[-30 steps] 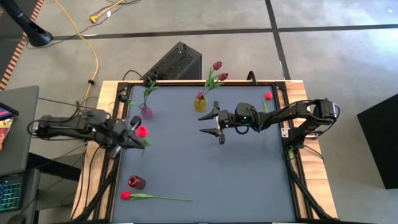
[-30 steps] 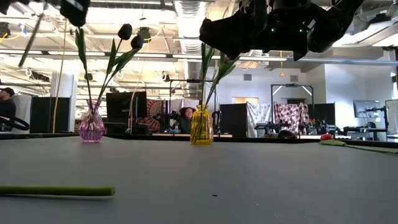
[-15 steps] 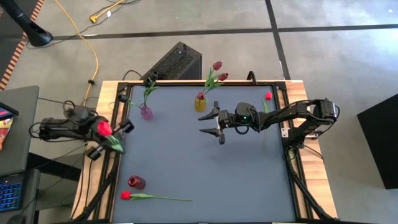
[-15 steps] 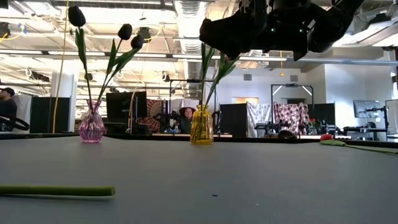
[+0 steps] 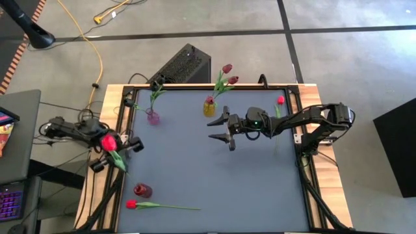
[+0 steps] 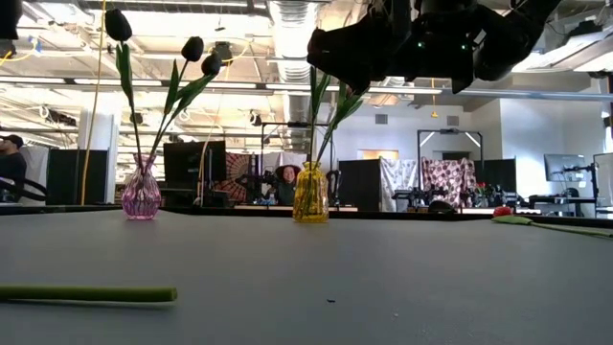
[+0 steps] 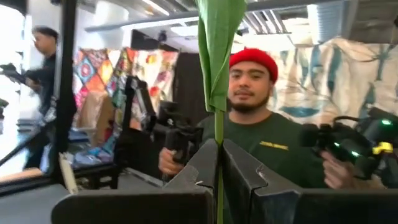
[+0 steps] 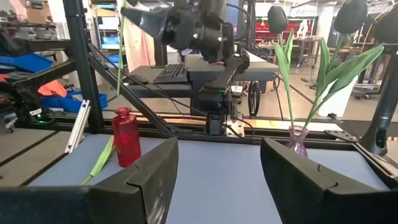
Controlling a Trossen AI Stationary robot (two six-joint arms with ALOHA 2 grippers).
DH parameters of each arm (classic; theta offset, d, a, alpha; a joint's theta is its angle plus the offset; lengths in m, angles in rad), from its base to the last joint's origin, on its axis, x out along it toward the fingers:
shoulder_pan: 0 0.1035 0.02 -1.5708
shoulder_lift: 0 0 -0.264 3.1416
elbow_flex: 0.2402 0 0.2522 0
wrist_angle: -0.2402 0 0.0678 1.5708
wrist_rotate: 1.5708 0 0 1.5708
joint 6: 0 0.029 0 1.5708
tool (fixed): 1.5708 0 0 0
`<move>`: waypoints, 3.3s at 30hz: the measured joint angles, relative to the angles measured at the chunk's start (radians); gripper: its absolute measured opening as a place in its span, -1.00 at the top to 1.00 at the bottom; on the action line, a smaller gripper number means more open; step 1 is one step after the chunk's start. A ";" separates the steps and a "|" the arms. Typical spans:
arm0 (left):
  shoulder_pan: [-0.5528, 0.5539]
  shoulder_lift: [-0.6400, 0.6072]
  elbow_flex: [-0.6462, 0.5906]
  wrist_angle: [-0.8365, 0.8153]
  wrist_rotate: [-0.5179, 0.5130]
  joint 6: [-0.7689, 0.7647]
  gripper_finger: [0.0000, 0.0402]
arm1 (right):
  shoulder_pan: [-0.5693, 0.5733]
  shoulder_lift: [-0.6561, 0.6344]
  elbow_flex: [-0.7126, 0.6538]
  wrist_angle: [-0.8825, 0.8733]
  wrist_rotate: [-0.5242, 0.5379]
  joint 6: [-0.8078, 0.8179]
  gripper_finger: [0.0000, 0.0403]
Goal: Sort flowers into vase by color
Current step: Put the top left red flower into the red vase, then put the top red flower into the red vase
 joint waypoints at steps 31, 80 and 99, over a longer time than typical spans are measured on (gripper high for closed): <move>-0.124 0.001 -0.075 -0.243 -0.088 0.172 1.00 | 0.000 0.000 0.000 0.000 0.000 0.071 -0.27; -0.123 0.001 -0.033 -0.606 -0.080 -0.516 0.48 | -0.014 0.000 0.000 0.003 0.028 0.120 -0.27; -0.123 0.001 0.209 -1.136 -0.397 -0.506 0.59 | 0.008 0.000 0.000 -0.147 0.024 0.078 -0.27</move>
